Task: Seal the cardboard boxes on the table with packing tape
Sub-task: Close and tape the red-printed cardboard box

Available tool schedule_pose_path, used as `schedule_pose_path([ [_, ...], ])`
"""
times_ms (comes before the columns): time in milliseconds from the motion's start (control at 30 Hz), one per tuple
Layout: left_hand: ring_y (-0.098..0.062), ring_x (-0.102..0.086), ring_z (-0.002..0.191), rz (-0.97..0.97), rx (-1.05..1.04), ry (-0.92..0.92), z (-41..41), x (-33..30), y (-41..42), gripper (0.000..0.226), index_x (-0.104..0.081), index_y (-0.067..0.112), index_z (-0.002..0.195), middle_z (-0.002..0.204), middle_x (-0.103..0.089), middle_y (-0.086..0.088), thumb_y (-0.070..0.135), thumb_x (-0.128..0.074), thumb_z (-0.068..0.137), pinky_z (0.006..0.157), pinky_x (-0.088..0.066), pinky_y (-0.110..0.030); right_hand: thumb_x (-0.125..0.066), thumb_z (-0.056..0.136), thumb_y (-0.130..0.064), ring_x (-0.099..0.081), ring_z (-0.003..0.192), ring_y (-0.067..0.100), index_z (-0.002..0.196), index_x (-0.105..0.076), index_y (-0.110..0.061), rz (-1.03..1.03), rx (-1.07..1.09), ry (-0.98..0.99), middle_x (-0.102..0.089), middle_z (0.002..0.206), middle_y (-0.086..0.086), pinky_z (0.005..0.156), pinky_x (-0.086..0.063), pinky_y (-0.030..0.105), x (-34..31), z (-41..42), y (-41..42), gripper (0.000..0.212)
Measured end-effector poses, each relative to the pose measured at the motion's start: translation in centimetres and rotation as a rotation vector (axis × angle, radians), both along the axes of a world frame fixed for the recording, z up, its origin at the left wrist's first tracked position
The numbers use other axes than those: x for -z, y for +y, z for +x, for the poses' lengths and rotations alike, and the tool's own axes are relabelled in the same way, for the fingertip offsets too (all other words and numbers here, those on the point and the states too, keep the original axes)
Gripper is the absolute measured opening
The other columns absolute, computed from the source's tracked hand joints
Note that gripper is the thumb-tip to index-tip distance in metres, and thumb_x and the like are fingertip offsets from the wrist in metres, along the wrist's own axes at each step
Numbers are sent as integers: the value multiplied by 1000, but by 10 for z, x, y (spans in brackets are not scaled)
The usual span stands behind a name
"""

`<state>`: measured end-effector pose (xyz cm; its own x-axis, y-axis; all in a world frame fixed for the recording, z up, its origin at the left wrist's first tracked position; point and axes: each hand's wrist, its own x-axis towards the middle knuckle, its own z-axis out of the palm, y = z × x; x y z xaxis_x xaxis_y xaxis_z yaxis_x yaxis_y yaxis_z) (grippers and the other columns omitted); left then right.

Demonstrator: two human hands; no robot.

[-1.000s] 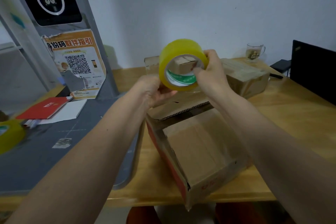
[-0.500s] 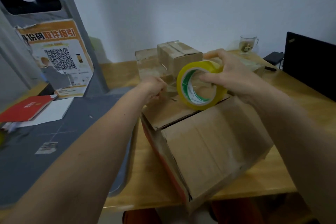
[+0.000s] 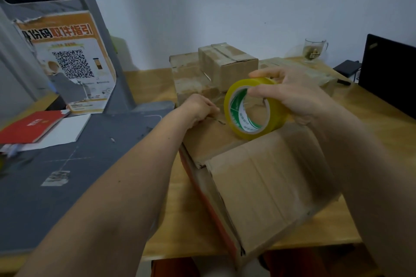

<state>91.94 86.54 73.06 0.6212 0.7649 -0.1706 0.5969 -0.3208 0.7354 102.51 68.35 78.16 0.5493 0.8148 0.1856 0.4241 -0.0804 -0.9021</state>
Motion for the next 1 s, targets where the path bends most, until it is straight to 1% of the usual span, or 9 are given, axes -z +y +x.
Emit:
schedule_pose_path([
  [67, -14, -46, 57, -16, 4, 42, 0, -2, 1, 18, -70, 18, 83, 77, -64, -4, 20, -62, 98, 42, -39, -20, -78, 56, -45, -63, 105, 18, 103, -69, -33, 7, -5, -7, -67, 110, -2, 96, -50, 42, 0, -2, 3, 49],
  [133, -13, -48, 60, 3, 20, 91, 2, -2, 3, 22, -68, 21, 77, 79, -62, -1, 22, -61, 98, 49, -41, -22, -81, 64, -40, -63, 104, 15, 107, -69, -30, 6, -6, -47, -67, 110, -3, 92, -50, 35, 2, -2, 6, 46],
  [300, -16, -57, 79, -22, 22, 70, 5, 6, 5, 15, -75, 16, 102, 95, -66, -4, 25, -65, 96, 69, -47, -29, -80, 72, -36, -60, 103, 5, 111, -69, -28, 10, 15, -89, -64, 108, -11, 80, -47, 22, 6, -2, 6, 42],
  [400, -13, -54, 71, -40, 23, 21, 5, 10, 5, 17, -70, 20, 80, 81, -63, 0, 25, -65, 96, 60, -44, -25, -79, 73, -36, -59, 103, 5, 113, -67, -28, 10, 17, -119, -63, 111, -11, 75, -43, 20, 5, -2, 5, 43],
  [500, -13, -55, 71, -23, 31, 4, 4, 15, 3, 16, -69, 19, 83, 79, -63, 1, 24, -64, 96, 65, -45, -24, -79, 73, -36, -59, 104, 10, 115, -67, -28, 6, 21, -157, -63, 114, -7, 78, -44, 22, 4, -3, 6, 45],
  [567, -11, -53, 65, -17, 9, -74, 6, 18, 3, 24, -64, 18, 73, 73, -62, 1, 18, -62, 98, 55, -45, -17, -79, 72, -36, -60, 104, 11, 115, -67, -28, 1, 27, -180, -64, 113, -5, 82, -46, 26, 2, -4, 7, 45],
  [733, -16, -54, 70, -27, -20, -188, 8, 23, 3, 34, -58, 19, 65, 69, -59, 0, 11, -60, 98, 70, -49, -28, -79, 69, -37, -60, 104, 12, 114, -68, -27, 13, 42, -185, -66, 112, -3, 83, -49, 29, 0, -2, 6, 47],
  [867, -9, -55, 72, 34, 79, 26, 8, 19, 1, 19, -72, 18, 89, 79, -62, 5, 21, -58, 100, 68, -46, -25, -77, 74, -36, -56, 100, 4, 118, -66, -26, -32, 27, -212, -63, 113, -7, 72, -41, 17, 5, -2, 8, 46],
  [1000, -28, -63, 107, 17, 102, 238, 6, 14, 3, 28, -68, 9, 121, 117, -67, -9, 25, -52, 103, 97, -52, -41, -73, 78, -40, -57, 106, 7, 120, -64, -27, -50, 11, -203, -61, 118, -8, 77, -42, 20, 7, -1, 6, 45],
])
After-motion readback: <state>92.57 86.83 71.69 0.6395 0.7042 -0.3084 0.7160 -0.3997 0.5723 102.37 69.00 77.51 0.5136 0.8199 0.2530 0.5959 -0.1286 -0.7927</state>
